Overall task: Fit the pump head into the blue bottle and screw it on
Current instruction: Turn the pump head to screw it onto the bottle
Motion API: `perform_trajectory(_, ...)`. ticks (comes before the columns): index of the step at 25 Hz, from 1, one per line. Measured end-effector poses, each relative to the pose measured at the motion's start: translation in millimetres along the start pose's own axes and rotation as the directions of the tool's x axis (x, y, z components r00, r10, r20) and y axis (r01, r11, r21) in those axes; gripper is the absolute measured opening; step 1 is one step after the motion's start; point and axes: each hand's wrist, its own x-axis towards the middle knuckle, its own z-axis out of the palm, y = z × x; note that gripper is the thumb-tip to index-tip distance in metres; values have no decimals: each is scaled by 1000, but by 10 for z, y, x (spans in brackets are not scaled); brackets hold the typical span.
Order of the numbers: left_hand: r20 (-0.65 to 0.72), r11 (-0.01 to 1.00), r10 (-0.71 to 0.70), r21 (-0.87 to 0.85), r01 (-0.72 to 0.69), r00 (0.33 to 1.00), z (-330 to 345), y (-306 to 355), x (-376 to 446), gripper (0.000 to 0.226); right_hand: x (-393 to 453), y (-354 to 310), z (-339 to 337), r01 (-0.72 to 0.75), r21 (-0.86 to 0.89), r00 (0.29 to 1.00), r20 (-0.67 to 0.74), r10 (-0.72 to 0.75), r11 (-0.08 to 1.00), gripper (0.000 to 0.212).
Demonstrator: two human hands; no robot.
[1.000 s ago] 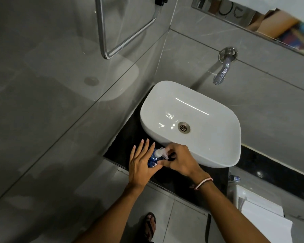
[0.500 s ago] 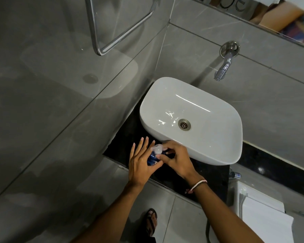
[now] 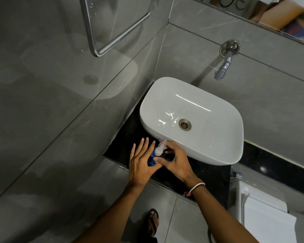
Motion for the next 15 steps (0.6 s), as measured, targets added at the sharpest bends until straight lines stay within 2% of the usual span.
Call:
perform_trajectory(3,-10,1000,-4,-6,4,1000,-7,17,1,73,-14,52,7,-33,40,998,-43,35,999,32)
perform_trajectory(5,-1,1000,-6,-4,6,1000,-8,12,7,72,-29,85,6,-58,47,994,-85,62,997,39)
perform_trajectory(8,16,1000,-18,-4,18,1000,-10,7,4,74,-51,62,16,-20,50,999,-30,21,999,55)
perform_trajectory(11,7,1000,-16,-6,16,1000,-20,22,-3,74,-13,37,34,-28,46,998,-48,31,999,32)
perform_trajectory(13,15,1000,-18,-4,18,1000,-21,23,-3,74,4,42,17,-43,39,997,-59,45,998,37)
perform_trajectory(15,16,1000,-20,1,20,1000,-22,25,2,73,7,54,-13,-20,34,1000,-18,21,999,51)
